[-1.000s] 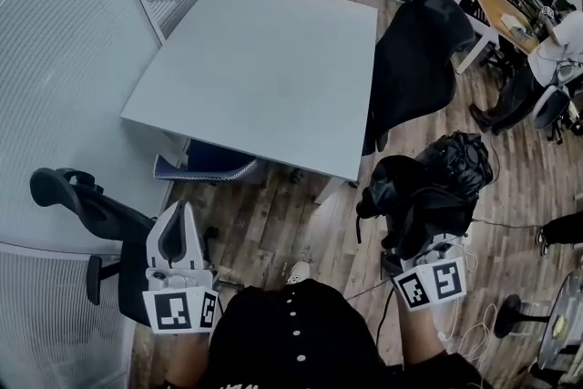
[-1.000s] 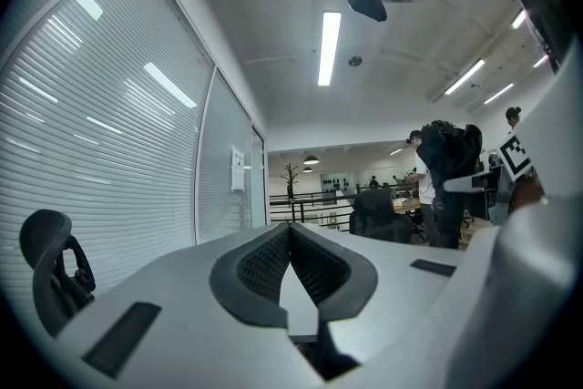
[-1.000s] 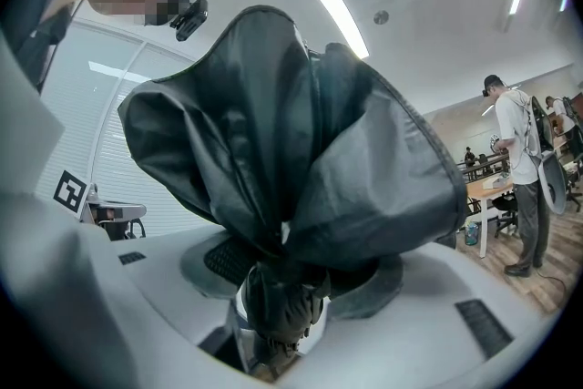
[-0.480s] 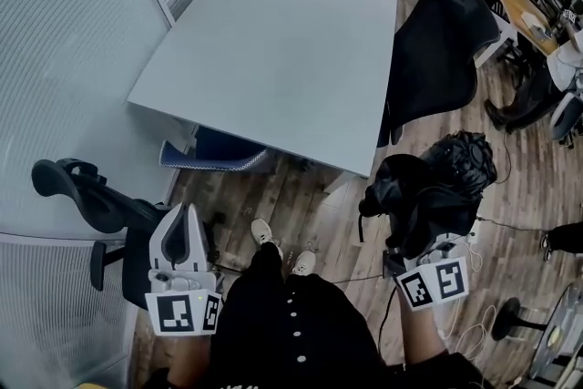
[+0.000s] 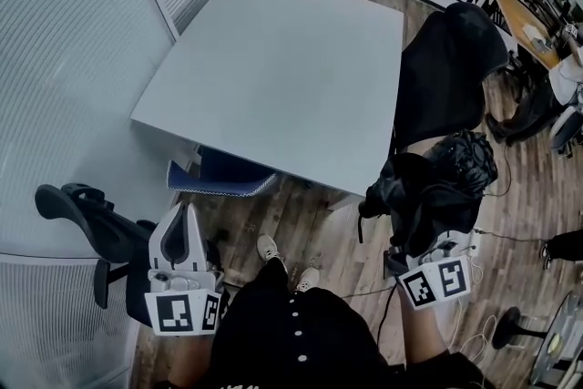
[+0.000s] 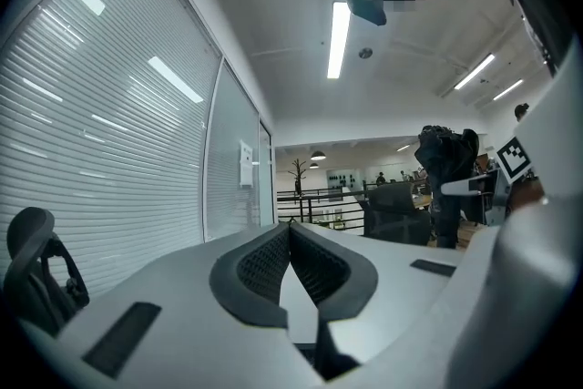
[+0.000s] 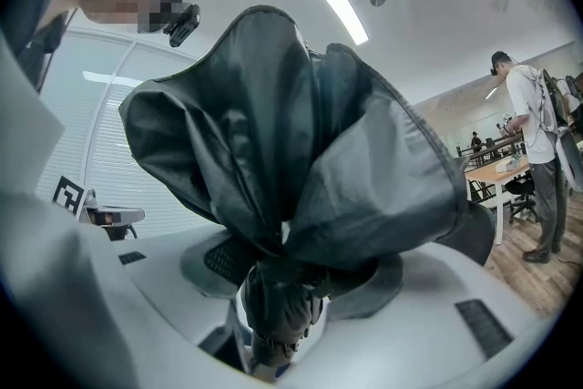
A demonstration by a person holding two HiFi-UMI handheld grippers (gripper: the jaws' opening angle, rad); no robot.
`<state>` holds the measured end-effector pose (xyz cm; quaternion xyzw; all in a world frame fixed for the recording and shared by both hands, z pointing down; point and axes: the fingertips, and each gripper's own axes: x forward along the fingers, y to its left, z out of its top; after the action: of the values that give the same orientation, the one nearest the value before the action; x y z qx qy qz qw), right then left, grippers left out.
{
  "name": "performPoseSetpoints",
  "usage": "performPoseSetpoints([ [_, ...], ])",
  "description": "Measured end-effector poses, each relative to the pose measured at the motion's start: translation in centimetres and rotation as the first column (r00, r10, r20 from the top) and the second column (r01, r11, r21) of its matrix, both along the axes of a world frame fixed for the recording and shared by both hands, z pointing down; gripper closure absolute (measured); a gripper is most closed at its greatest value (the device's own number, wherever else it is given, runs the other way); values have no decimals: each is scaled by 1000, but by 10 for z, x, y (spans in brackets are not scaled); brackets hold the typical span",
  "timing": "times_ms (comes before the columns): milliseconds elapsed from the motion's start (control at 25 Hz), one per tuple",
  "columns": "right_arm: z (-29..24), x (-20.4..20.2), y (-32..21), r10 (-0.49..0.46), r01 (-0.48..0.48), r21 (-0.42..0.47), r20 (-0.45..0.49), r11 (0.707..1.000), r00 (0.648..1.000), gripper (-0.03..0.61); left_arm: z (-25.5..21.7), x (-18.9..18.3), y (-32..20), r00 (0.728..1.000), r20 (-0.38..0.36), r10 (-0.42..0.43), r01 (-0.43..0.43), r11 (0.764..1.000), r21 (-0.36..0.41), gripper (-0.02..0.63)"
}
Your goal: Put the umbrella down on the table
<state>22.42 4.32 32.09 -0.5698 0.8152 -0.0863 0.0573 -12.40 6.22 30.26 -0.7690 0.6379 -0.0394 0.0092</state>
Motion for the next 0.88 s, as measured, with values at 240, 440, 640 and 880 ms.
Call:
performPoseSetpoints([
  [240,-7,-13,-24,5,-4,14,-14,1000,1000,341,-2,-12,-30,1000,-13,14,-13,1000,14,598],
  [440,-12,-17,-40,18,-17,20,-30,1000,999,341,-1,-14,-52,999,-26,37,-36,999,17,598],
  [640,-17,-24,-54,35,-33,35,-42,999,998,341,0,-21,-71,998,-36,55,-54,998,32,598],
  [880,-24,-34,-77,46,-44,48,-50,998,998,341,-3,-33,-98,997,-45,66,-64,997,49,598],
])
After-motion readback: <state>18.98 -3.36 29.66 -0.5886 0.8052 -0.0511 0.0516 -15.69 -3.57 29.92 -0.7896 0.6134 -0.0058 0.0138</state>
